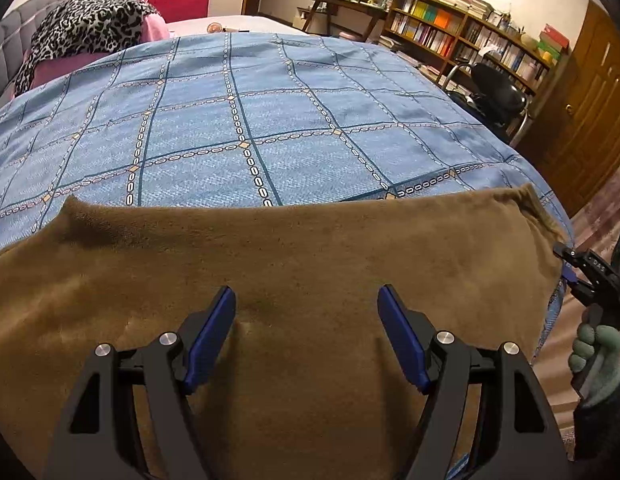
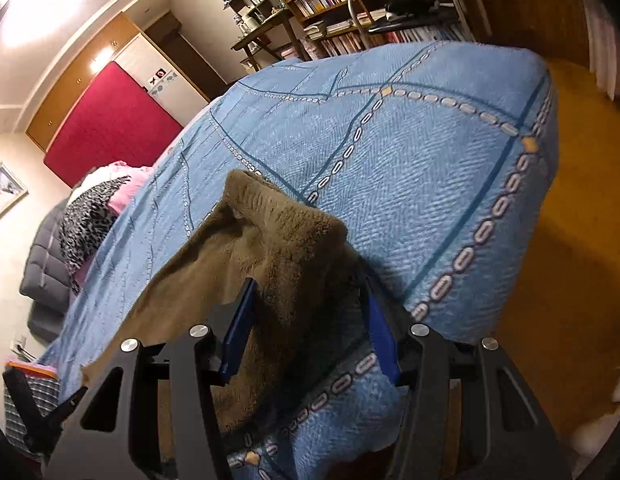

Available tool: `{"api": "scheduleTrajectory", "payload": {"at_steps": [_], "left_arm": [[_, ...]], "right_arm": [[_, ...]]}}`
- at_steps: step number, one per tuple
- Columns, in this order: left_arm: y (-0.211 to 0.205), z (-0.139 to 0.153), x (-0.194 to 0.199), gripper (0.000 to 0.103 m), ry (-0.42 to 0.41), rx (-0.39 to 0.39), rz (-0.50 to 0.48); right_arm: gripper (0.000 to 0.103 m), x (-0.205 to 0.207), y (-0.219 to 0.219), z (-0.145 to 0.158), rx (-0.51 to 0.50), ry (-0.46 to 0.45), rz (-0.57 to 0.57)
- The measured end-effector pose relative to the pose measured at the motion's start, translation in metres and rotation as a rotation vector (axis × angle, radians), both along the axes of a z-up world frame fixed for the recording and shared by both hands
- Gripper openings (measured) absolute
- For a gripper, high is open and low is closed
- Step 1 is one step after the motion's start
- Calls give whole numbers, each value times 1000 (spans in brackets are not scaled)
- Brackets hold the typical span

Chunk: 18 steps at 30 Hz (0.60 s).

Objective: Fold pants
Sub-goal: 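Grasp the other leg cuff with the right gripper and lift it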

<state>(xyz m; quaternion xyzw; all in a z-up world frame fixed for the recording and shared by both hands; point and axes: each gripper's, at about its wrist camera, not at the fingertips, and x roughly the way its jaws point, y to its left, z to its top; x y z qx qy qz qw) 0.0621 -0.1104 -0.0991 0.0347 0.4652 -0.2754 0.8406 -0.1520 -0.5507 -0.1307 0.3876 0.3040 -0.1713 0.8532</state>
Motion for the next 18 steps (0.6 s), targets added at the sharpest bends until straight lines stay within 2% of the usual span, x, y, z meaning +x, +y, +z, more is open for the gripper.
{"api": "scheduleTrajectory", "payload": {"at_steps": [2, 7, 10, 15, 18], "left_arm": [[0, -2, 1, 73, 15, -3, 8], [-3, -5, -2, 73, 28, -2, 7], [-3, -6, -2, 73, 28, -5, 9], [2, -6, -2, 73, 32, -17, 20], [5, -6, -2, 73, 33, -20, 22]], "right_arm": [[55, 8, -3, -7, 38, -17, 4], [56, 20, 1, -9, 3, -20, 9], [43, 24, 6, -8, 25, -24, 55], [42, 23, 6, -10, 56, -38, 61], [30, 24, 6, -6, 70, -42, 56]]}}
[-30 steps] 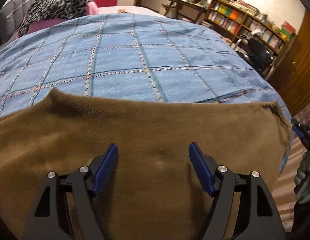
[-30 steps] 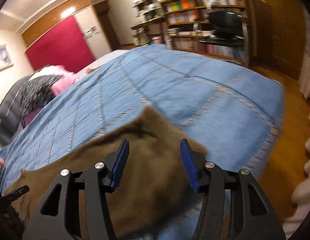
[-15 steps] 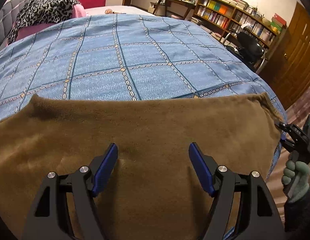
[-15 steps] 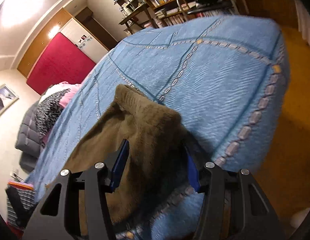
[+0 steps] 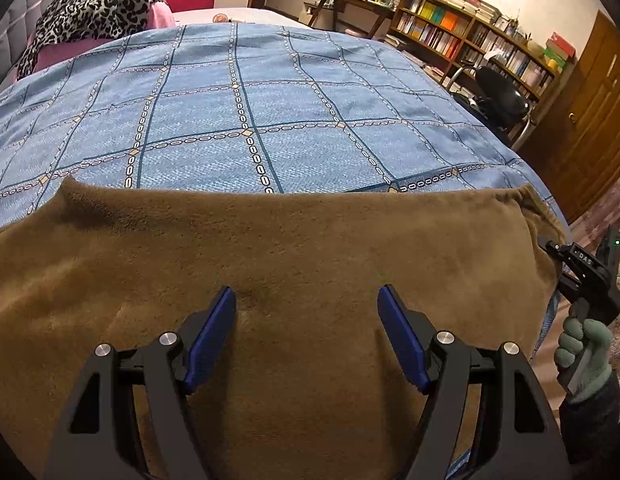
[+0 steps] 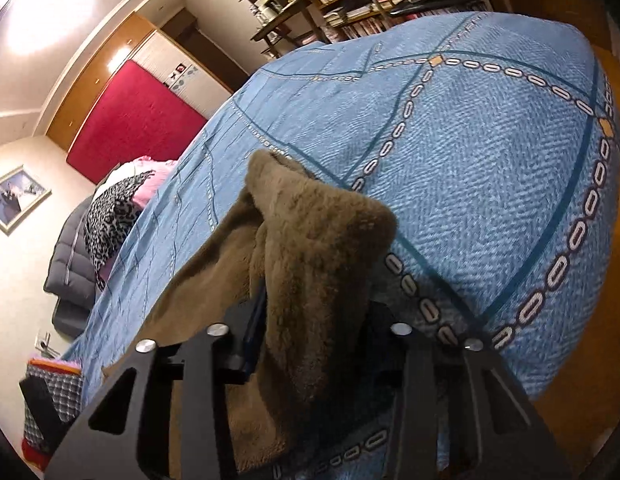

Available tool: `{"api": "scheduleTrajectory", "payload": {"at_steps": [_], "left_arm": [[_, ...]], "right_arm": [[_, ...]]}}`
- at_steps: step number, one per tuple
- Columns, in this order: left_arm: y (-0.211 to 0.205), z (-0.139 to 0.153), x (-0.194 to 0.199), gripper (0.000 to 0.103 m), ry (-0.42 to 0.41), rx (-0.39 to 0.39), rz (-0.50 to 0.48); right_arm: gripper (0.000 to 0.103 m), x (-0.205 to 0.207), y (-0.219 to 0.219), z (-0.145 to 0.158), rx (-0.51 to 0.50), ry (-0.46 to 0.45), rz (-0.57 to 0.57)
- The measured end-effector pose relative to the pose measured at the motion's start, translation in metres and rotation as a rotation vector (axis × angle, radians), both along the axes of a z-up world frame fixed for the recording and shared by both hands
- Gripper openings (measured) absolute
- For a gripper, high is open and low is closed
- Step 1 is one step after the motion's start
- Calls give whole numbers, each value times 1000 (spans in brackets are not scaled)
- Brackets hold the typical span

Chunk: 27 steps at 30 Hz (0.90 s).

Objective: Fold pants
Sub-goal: 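Grasp the other leg cuff with the right gripper and lift it, then carry the cuff with the right gripper toward the left gripper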

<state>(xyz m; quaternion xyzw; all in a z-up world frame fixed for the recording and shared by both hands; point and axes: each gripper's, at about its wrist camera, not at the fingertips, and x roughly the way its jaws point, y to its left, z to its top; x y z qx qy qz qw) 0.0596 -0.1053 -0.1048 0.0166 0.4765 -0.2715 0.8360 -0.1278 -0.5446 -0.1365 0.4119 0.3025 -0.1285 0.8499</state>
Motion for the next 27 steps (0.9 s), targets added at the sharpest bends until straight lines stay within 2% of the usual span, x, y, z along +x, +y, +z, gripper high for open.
{"api": "scheduleTrajectory", "payload": {"at_steps": [2, 5, 11, 15, 21, 23, 25, 27], "left_arm": [[3, 2, 0, 73, -2, -7, 5], [11, 6, 3, 73, -6, -28, 23], [25, 19, 5, 73, -23, -66, 46], [42, 28, 4, 73, -38, -98, 69], [77, 37, 3, 73, -30, -168, 126], [89, 40, 1, 74, -34, -184, 149], [105, 42, 0, 81, -42, -198, 176], [121, 44, -2, 82, -46, -216, 201]], "right_arm": [[26, 2, 5, 11, -28, -7, 12], [26, 7, 26, 42, -129, -18, 43], [26, 19, 89, 112, -301, -136, 201], [26, 35, 135, 141, -334, -208, 313], [26, 61, 212, 166, -340, -291, 507], [26, 71, 241, 168, -368, -292, 570], [26, 81, 266, 167, -400, -282, 623], [26, 89, 293, 164, -425, -270, 670]]}}
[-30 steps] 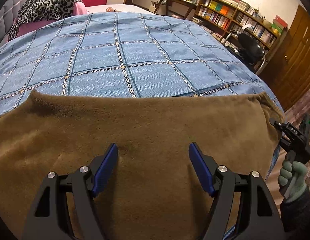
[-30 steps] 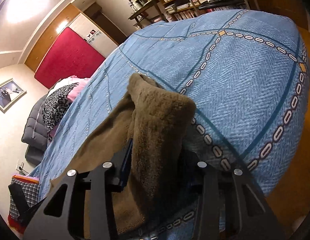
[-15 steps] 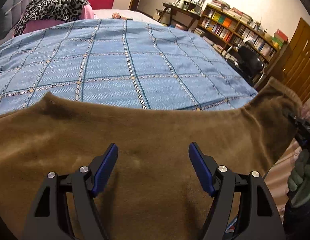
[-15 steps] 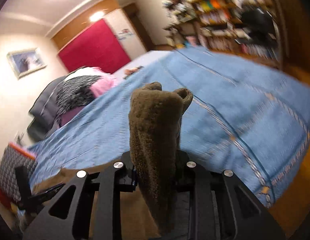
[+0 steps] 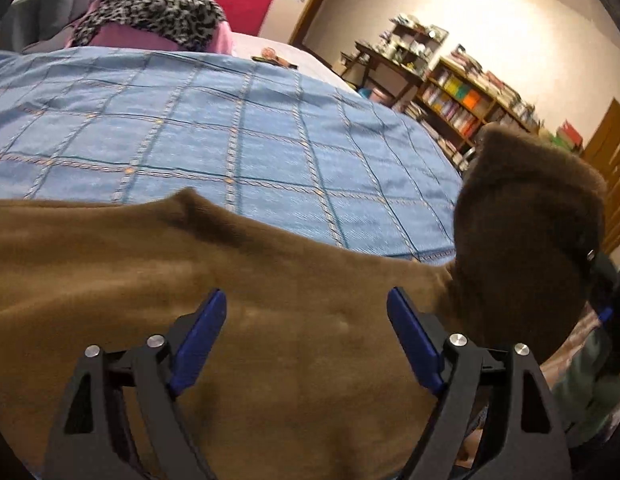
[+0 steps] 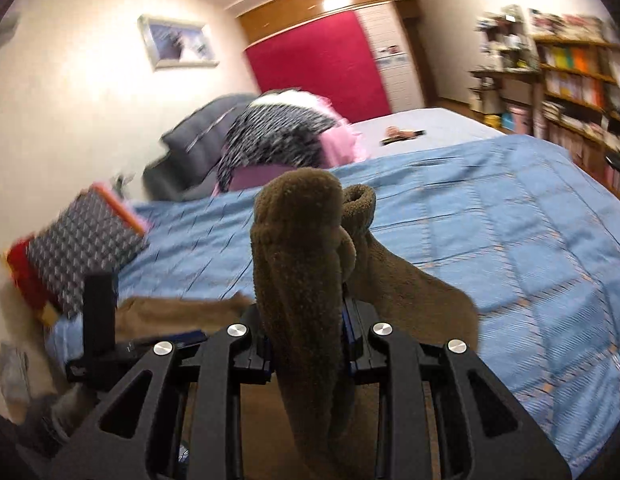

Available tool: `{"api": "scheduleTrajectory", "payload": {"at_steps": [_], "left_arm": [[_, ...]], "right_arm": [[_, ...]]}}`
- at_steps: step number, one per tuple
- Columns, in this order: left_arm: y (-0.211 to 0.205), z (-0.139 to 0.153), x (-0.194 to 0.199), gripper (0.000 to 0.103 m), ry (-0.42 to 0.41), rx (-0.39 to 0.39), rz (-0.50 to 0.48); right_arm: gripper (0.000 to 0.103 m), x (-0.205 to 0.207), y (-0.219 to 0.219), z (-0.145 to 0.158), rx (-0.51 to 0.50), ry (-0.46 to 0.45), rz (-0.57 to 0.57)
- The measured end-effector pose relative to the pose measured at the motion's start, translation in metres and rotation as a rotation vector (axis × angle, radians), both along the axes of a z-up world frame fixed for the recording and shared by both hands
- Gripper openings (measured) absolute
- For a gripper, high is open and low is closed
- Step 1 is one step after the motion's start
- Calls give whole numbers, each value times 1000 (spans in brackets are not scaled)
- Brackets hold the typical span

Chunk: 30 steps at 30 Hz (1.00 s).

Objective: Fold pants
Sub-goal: 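Carry the cuff with the right gripper toward the left gripper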

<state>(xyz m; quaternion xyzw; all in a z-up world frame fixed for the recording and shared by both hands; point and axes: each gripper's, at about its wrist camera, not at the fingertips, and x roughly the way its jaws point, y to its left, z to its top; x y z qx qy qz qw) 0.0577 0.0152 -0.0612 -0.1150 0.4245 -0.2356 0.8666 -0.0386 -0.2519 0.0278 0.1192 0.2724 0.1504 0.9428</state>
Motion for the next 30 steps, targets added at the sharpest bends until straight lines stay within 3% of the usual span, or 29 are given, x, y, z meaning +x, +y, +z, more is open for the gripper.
{"api": "scheduleTrajectory", "payload": {"at_steps": [9, 13, 16, 19, 23, 27, 30], "left_arm": [[64, -4, -1, 82, 21, -61, 96], [87, -7, -3, 82, 31, -88, 131], [99, -9, -3, 82, 39, -99, 148], [104, -12, -2, 82, 54, -111, 154], [101, -14, -3, 82, 63, -117, 137], [94, -16, -2, 82, 91, -142, 104], [87, -19, -1, 82, 122, -160, 82]], "right_arm": [[26, 23, 111, -46, -200, 67, 180], [26, 27, 138, -72, -292, 106, 221], [34, 29, 147, -85, -322, 136, 266], [42, 26, 150, -92, -303, 164, 340], [56, 21, 148, -98, -192, 221, 462], [57, 14, 150, -94, -124, 225, 540], [58, 13, 151, -100, -51, 287, 620]]}}
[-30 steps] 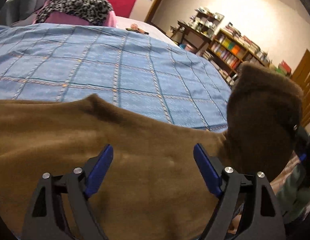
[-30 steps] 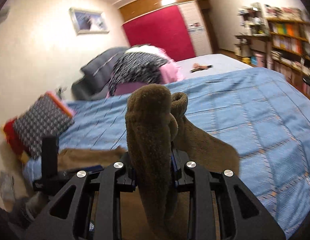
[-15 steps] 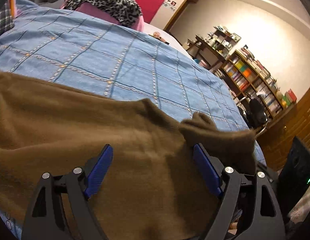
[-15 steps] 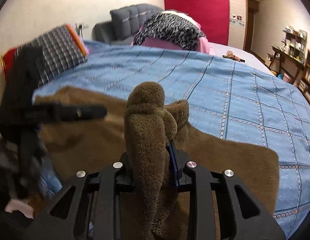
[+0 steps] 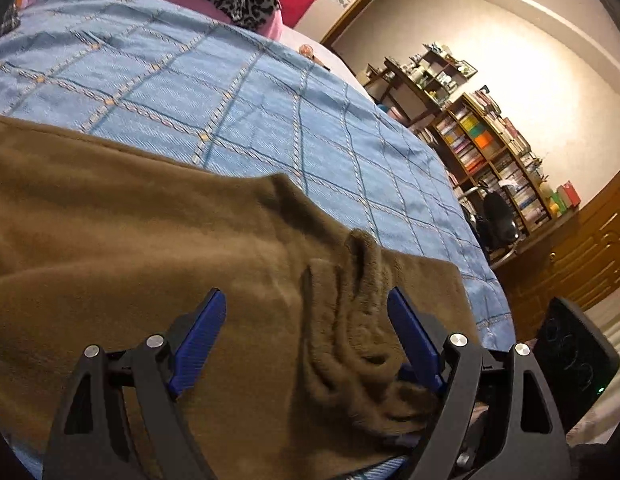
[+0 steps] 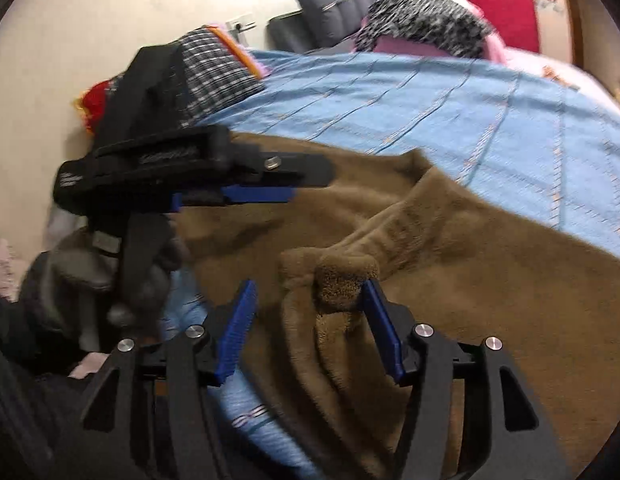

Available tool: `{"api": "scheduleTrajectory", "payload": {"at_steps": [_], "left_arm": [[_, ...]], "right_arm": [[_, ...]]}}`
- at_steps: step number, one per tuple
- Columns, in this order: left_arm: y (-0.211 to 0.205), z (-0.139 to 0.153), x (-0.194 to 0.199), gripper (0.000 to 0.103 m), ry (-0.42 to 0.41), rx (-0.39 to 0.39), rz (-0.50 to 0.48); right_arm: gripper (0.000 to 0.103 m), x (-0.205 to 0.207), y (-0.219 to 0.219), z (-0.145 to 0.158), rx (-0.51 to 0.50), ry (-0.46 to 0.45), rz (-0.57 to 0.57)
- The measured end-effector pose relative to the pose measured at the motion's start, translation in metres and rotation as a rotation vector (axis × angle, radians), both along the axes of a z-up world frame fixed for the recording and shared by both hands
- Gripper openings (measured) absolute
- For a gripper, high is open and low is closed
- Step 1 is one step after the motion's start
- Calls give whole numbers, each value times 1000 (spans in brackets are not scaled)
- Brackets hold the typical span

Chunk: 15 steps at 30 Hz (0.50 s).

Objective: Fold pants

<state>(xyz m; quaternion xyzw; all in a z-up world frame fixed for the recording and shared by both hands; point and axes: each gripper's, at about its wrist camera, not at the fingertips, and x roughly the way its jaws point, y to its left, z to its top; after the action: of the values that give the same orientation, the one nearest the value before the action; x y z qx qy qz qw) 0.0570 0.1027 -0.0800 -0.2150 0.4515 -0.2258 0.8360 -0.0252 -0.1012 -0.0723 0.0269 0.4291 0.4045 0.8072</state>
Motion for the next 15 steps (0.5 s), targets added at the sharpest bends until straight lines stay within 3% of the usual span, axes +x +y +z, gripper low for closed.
{"api": "scheduleTrajectory", "payload": {"at_steps": [3, 9, 15], "left_arm": [[-11, 0, 0, 83, 16, 5, -21], [-36, -1, -2, 87, 45, 25, -97], [-63, -16, 2, 87, 125, 20, -171]], "right_arm": [[58, -4, 3, -8, 20, 50, 43], [58, -13, -20, 2, 85, 62, 73], [58, -25, -76, 17, 144, 63, -47]]}}
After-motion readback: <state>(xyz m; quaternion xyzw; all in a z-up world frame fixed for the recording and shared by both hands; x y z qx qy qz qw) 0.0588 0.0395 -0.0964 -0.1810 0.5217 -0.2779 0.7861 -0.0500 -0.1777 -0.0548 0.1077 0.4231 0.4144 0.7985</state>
